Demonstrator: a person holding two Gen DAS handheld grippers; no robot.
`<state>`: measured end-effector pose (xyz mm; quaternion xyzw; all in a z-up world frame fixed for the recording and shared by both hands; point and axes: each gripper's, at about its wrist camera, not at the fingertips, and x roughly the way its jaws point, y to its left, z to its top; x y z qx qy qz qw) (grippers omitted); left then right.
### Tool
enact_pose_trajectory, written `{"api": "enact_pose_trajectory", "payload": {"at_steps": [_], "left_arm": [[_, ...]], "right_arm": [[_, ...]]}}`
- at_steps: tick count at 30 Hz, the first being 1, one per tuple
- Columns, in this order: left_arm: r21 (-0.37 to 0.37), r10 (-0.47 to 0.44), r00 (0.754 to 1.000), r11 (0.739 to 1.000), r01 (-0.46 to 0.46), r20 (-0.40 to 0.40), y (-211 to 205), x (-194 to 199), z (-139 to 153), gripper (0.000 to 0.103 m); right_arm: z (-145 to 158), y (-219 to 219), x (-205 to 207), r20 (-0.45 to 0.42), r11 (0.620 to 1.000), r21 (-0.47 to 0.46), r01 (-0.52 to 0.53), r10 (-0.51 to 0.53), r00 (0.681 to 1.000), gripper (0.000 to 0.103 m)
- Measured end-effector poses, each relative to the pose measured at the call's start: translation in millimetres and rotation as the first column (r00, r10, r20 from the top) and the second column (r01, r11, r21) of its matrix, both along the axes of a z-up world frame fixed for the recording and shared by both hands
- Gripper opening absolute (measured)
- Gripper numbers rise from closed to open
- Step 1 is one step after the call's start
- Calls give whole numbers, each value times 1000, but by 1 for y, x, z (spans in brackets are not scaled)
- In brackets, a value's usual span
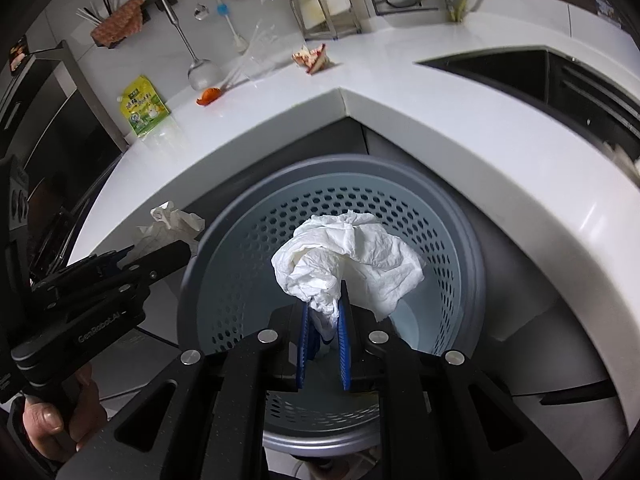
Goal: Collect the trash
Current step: 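Carry the tissue and crumpled paper in both tools over the grey basket, then open both tools to drop the tissue and paper into the basket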
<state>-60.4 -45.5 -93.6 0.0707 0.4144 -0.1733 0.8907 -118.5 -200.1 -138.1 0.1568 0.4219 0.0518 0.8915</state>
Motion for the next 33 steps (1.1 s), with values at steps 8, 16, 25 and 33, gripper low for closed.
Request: {"api": "enact_pose_trajectory", "payload": {"at_steps": [8,16,25,33], "left_arm": [[-2,6,999,1000,-6,-33,-4,8,-13,35],[19,0,999,1000,1,-50,-5,10,-20,39],[15,17,999,1000,-17,-34,0,8,-16,57],[-10,43,999,999,-44,-23,11,7,-11,73]], "right_arm": [[-15,-4,9,-32,1000,-5,-11,11,999,12],[-25,-14,13,-46,1000,26,11,-10,999,14],[-20,-13,10,-23,999,21,26,-26,999,43],[-19,-15,9,-12,999,27,37,-36,999,53]]}}
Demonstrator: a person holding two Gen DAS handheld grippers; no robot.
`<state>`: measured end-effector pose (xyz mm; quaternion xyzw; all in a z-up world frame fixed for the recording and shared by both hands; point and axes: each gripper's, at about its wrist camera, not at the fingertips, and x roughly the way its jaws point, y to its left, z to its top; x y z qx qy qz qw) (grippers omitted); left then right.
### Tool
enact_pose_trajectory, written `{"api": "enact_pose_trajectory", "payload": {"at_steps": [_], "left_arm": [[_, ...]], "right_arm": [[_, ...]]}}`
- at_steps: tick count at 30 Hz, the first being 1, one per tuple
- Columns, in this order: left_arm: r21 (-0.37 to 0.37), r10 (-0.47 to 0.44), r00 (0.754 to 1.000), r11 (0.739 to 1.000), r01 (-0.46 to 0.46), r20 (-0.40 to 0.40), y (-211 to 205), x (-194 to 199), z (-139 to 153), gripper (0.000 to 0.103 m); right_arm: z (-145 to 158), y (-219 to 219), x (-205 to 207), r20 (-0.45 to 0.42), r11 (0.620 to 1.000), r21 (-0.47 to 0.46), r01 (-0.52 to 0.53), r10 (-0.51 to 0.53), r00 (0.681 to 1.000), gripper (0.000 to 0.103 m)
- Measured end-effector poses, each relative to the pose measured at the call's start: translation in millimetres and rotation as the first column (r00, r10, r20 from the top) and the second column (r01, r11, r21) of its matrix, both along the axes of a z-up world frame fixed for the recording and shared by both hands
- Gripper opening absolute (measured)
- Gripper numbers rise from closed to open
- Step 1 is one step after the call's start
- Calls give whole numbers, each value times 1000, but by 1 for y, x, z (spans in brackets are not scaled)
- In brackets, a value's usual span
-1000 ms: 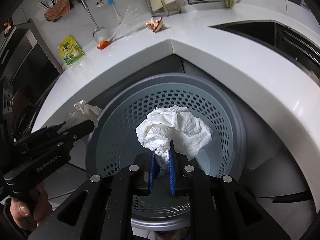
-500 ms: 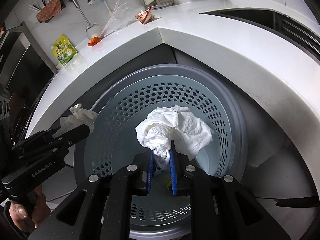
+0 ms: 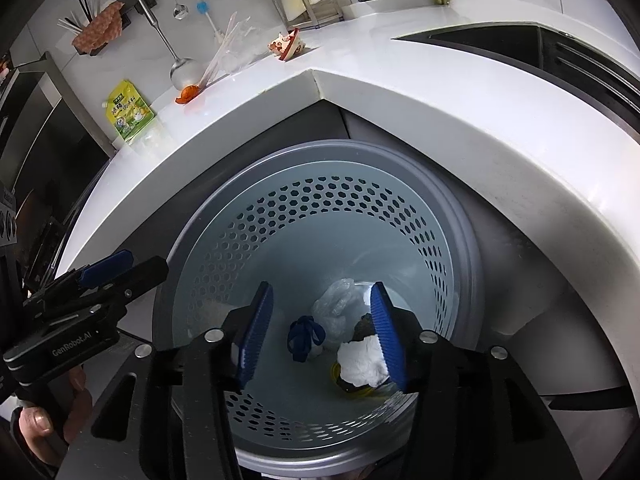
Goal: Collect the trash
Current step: 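Open both tools to drop the tissue and paper into the basket, then move both open tools back over the counter toward the wrapper and peel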
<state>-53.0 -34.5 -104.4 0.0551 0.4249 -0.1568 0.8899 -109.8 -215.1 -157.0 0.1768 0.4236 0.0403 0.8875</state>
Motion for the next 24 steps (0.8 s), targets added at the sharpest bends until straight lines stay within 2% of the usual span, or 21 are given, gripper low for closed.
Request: {"api": "enact_pose_trajectory", "payload": {"at_steps": [4,11,17,24], "left_arm": [[-17,8,1000,1000,-8,5,5,2,3,81],[-12,3,1000,1000,-2,22,8,8,12,86],[-25,-15,996,1000,17,84,16,6,35,91],[-55,-34,994,998,39,104,22,7,53,91]], "right_arm": [[2,-1,1,13,1000,1,5,-6,1000,56],[5,0,10,23,1000,-9,-1,1,1000,63],[14,8,18,33,998,-56,-30,32,999,66],[24,2,25,26,999,-44,-4,5,1000,67]]}}
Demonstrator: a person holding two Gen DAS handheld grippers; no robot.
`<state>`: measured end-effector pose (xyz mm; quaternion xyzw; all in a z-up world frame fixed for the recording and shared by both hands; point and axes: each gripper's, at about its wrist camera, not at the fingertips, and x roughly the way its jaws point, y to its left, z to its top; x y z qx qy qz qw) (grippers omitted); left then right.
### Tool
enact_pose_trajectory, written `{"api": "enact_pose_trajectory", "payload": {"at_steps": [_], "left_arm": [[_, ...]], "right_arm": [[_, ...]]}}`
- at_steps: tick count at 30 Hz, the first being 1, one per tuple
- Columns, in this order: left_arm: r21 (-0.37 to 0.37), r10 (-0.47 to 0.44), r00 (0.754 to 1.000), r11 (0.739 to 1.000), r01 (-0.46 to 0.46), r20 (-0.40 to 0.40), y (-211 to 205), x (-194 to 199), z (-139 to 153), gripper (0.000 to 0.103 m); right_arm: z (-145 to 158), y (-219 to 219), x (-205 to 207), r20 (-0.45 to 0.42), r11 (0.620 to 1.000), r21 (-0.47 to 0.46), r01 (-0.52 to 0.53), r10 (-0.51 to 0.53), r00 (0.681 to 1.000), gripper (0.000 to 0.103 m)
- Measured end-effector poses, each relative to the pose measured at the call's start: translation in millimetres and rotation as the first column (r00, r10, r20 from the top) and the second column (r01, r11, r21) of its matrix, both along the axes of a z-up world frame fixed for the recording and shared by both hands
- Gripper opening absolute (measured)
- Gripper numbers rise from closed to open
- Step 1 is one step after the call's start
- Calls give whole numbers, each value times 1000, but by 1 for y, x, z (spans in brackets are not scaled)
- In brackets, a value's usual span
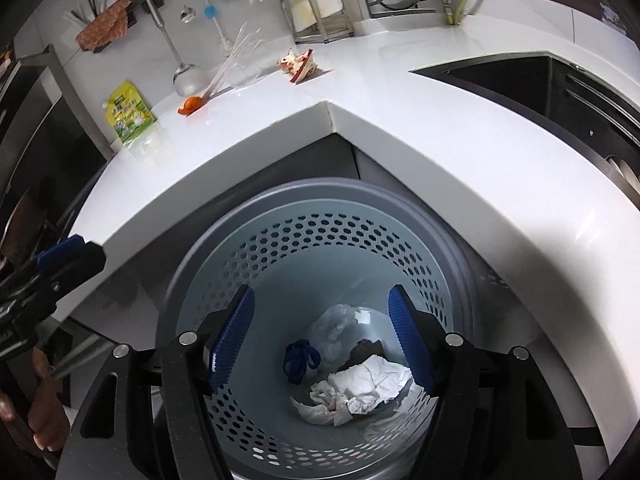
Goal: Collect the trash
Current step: 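Move both open tools back over the counter toward the wrapper and peel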
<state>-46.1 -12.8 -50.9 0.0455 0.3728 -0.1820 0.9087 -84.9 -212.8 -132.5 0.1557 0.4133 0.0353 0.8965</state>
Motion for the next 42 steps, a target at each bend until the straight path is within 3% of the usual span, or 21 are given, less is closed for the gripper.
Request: {"api": "enact_pose_trajectory", "payload": {"at_steps": [8,17,26,35,42], "left_arm": [[-16,8,997,1000,-7,71,4,11,24,94],[-23,126,985,992,-124,120,31,65,50,96],[-2,227,965,973,-229,129,63,142,54,97],[-4,269,958,963,-270,103,68,201,43,97],[56,293,950,952,-300,103,65,237,28,97]], "right_arm": [[40,-3,10,89,1000,3,-8,8,996,68],[71,-13,48,166,997,-64,-47,57,984,72],[82,-16,124,132,989,-95,-114,126,983,72],[80,-3,206,74,976,-146,-159,171,983,72],[67,0,256,16,977,-137,-164,167,986,72]]}}
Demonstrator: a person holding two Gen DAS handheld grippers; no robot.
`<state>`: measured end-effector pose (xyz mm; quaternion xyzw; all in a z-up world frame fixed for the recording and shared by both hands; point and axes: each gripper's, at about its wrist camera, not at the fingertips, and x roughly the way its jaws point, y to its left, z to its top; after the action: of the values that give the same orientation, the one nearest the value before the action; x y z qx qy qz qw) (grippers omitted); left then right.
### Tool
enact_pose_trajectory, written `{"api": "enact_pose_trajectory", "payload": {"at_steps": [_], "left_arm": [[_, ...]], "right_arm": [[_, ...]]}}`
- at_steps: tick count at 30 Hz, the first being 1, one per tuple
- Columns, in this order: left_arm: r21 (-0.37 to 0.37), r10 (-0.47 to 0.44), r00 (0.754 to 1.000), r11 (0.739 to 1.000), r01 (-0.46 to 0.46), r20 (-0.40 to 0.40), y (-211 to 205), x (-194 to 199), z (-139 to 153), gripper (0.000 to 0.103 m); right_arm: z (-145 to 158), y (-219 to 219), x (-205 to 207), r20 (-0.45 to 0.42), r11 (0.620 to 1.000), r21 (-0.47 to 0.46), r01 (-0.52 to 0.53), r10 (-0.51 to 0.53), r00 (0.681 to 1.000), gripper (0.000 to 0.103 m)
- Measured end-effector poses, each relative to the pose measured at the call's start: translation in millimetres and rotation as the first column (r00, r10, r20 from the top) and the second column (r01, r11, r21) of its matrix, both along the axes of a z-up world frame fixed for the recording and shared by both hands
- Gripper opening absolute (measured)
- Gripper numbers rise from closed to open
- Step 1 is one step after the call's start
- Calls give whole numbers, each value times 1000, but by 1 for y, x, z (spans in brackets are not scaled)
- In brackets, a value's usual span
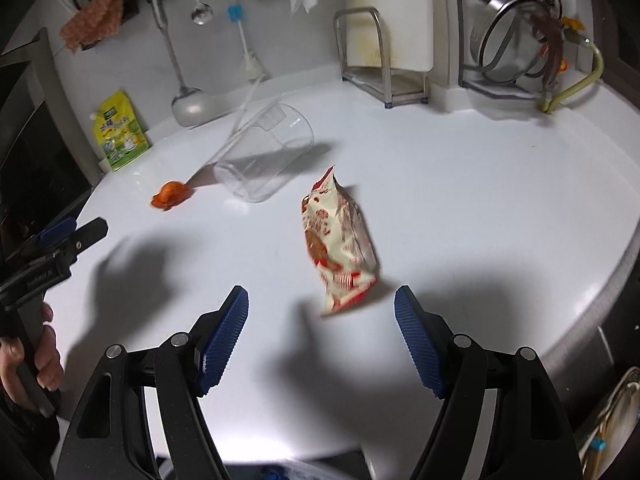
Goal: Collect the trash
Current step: 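Move both open tools back over the counter toward the wrapper and peel, then grasp the snack wrapper with the right tool while the left tool grasps the orange peel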
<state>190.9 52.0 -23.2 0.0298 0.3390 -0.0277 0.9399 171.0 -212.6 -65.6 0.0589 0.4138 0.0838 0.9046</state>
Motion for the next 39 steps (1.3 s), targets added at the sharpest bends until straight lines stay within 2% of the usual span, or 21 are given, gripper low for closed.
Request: {"api": "enact_pose_trajectory", "payload": {"at_steps": [2,8,17,19,21,23,26,32,36,39], "left_arm": [[-3,-3,1000,1000,3,-22,-1,10,-5,97],[-84,3,992,996,-14,-124,5,38,-20,97],[-76,14,990,997,-25,-141,3,58,-24,97],[-66,17,990,997,-27,-140,0,62,-24,97],[-61,20,989,998,-29,-147,-2,67,-25,97],[-54,20,988,998,-29,-155,-4,72,-27,97],[-26,16,986,999,-21,-164,-10,77,-29,97],[18,22,983,1000,-19,-180,-21,90,-33,97],[19,30,980,999,-26,-197,-23,100,-35,96],[13,43,979,999,-41,-201,-22,106,-35,91]], "right_arm": [[-3,1,12,-13,1000,-2,6,-7,1000,72],[-13,9,40,-64,1000,-24,14,-16,998,72],[-17,12,53,-54,998,-64,-4,1,999,72],[-17,11,54,-47,998,-68,-6,3,999,65],[-17,11,56,-42,997,-78,-17,14,999,50],[-16,10,58,-40,997,-67,-30,28,999,38],[-14,5,57,-25,999,-37,-33,32,999,29],[-9,-5,54,-12,999,42,-27,28,1000,28],[-3,-7,51,9,997,65,-29,29,1000,28],[0,-10,49,17,996,84,-30,28,999,28]]}}
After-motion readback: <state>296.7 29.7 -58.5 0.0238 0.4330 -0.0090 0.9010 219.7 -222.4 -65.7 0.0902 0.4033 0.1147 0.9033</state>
